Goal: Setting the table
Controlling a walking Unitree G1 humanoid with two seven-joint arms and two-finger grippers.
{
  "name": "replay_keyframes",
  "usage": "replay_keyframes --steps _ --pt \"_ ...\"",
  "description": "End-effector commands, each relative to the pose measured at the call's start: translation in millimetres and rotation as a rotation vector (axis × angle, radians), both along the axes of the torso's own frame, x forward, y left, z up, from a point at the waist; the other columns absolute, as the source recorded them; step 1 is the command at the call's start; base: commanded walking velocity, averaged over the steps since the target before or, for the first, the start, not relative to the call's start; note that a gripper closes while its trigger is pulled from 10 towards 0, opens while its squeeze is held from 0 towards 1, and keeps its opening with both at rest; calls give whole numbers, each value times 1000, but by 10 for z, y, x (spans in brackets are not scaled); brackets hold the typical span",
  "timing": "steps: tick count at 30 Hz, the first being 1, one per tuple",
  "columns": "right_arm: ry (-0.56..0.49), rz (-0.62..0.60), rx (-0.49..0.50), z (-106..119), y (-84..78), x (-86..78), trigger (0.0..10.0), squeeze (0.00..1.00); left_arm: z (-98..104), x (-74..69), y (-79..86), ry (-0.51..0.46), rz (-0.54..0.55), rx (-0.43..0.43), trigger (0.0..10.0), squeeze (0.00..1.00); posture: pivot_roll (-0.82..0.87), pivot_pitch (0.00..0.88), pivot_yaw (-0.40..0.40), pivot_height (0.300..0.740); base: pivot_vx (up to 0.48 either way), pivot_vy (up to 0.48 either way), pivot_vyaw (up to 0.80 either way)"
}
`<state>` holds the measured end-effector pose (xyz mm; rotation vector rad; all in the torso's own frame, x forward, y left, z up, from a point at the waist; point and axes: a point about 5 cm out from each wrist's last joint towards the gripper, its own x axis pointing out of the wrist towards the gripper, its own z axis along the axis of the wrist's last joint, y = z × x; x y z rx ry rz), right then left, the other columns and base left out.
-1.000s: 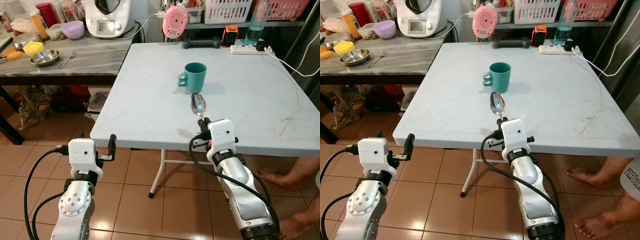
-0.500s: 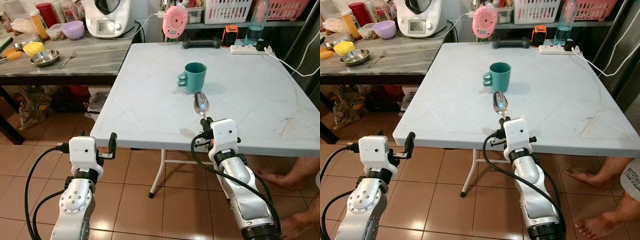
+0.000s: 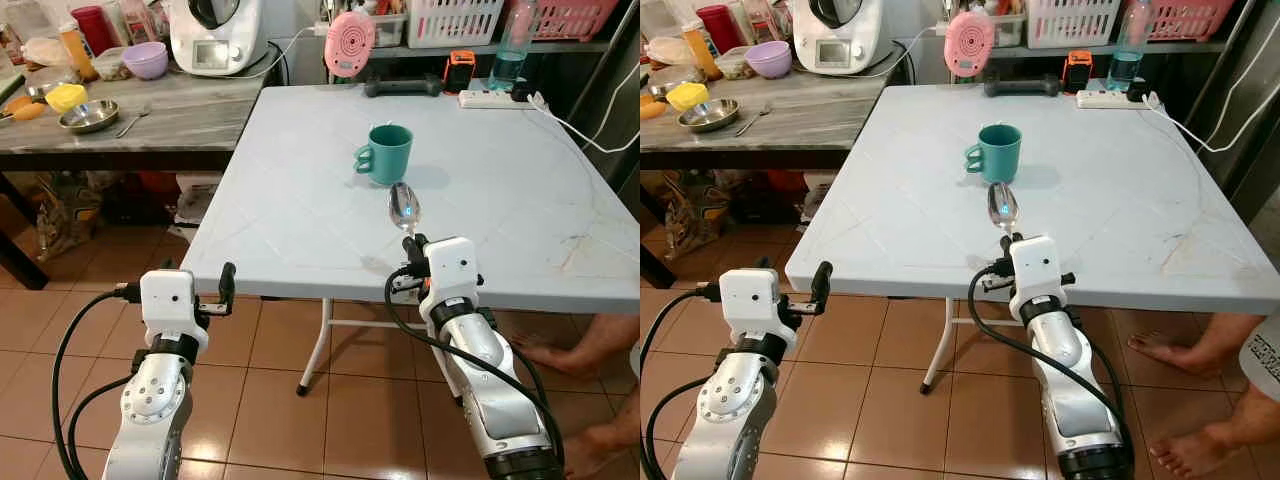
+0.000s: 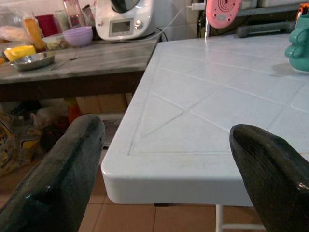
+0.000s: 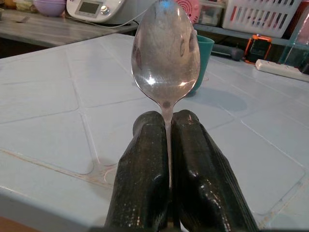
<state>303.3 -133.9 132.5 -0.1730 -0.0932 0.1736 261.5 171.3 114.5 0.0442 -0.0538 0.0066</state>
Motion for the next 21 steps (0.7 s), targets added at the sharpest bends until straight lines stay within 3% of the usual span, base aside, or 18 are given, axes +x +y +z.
replay_keyframes --steps 1,8,21 --pt "-3 -8 15 38 -4 20 10000 0 4 18 9 7 -6 7 10000 0 -134 37 87 740 0 0 0" --pt "3 -3 15 30 1 14 10000 0 3 26 7 10 -9 11 10000 0 -135 38 88 740 0 0 0" --pt "8 6 19 28 22 12 10000 0 -9 14 -23 15 -17 15 10000 0 -127 50 87 740 0 0 -389"
